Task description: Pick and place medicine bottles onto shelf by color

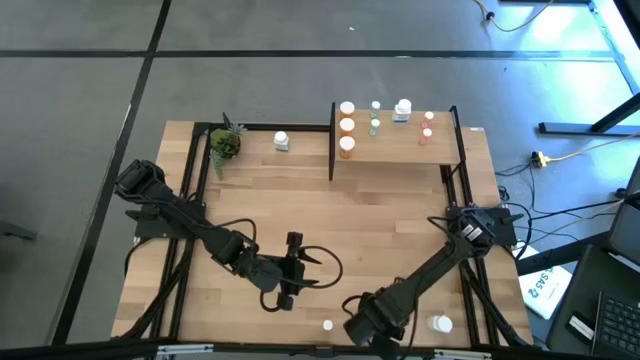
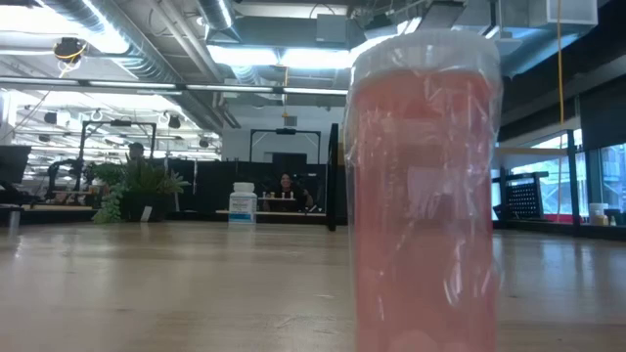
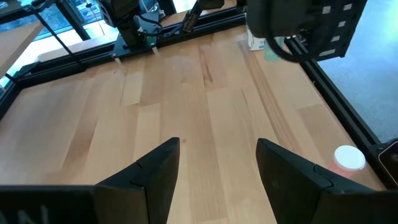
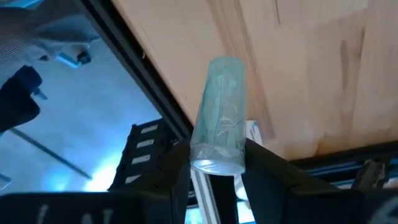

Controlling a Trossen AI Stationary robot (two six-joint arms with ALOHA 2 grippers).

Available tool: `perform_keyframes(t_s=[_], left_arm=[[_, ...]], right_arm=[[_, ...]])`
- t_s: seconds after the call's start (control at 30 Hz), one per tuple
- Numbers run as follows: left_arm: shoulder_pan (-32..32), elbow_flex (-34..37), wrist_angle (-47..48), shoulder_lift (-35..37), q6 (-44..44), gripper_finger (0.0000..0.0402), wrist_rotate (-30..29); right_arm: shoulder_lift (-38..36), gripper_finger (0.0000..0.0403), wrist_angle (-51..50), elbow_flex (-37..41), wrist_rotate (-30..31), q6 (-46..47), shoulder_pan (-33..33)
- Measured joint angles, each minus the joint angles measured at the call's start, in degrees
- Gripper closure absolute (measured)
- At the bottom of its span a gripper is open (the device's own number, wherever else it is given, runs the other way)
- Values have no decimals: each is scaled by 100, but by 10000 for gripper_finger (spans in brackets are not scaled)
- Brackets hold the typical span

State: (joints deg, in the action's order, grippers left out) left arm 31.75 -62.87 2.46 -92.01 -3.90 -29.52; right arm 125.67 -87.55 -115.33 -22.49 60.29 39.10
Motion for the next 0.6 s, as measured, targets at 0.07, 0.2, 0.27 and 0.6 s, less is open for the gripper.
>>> perform_keyframes(t_s=[0.07, 0.2, 0.27, 0.6], left_arm=[[-11, 0, 0, 0, 0, 195, 0], [-13, 0, 0, 0, -50, 195, -1], [-2, 0, 0, 0, -52, 195, 0], [89, 0, 0, 0, 35, 195, 15]], right_arm=[[0, 276, -49, 0, -119, -4, -80], [-9, 276, -155, 85, -176, -50, -235], [-9, 276, -169, 251, -178, -118, -314], [-9, 276, 53, 1146, -274, -1296, -657]])
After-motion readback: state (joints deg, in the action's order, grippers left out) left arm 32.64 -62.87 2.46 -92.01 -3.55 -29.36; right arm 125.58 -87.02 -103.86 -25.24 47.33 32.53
